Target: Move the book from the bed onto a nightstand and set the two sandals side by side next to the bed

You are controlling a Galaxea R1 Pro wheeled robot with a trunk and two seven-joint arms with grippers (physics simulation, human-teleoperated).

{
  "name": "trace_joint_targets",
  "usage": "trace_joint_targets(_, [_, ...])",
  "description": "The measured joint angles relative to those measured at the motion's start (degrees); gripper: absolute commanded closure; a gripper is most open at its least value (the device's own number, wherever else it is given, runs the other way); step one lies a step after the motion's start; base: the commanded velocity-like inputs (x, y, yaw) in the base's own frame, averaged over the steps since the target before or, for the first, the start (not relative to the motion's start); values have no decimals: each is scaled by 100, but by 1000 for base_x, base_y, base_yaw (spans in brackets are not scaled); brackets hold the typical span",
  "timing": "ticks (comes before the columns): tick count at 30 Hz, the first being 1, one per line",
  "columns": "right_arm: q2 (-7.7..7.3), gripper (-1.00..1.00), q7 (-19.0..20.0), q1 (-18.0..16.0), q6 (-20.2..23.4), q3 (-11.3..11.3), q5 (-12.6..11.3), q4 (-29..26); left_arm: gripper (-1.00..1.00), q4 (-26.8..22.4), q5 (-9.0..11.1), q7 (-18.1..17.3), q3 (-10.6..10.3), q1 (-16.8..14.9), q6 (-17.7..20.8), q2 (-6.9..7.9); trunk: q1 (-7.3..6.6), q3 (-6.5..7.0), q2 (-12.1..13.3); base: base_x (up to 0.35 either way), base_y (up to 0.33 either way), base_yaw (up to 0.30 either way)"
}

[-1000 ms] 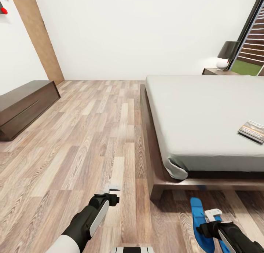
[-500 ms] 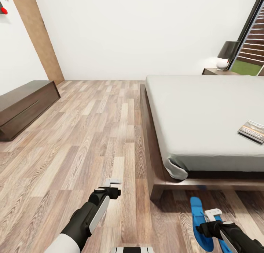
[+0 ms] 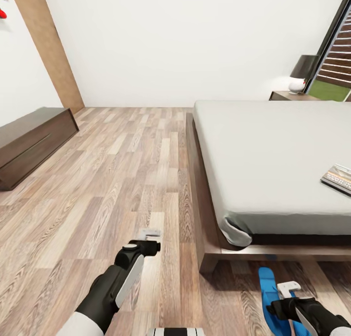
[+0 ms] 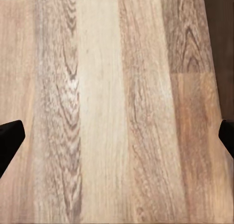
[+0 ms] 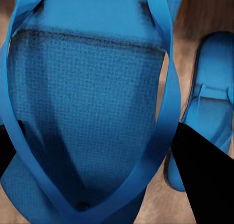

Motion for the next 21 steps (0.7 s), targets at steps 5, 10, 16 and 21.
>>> trace_joint_targets(5, [13, 100, -4, -24, -84, 5, 128, 65, -100, -1458, -8, 226, 18, 350, 897, 79, 11, -88, -5, 1, 0, 0])
trace_joint_targets(10, [-14, 100, 46, -25, -465, 12, 136, 56, -100, -1628, 7, 288, -3, 400, 985, 73, 24, -199, -12, 0, 0, 0])
trace_joint_targets(16, [-38, 100, 363, -26, -833, 22, 121, 61, -100, -1647, 11, 305, -14, 412, 998, 56, 39, -332, -20, 0, 0, 0])
trace_joint_targets(21, [-26, 100, 374, -25, -825, 24, 109, 216, -100, -1648, 4, 307, -15, 411, 999, 58, 52, -443, -26, 0, 0, 0])
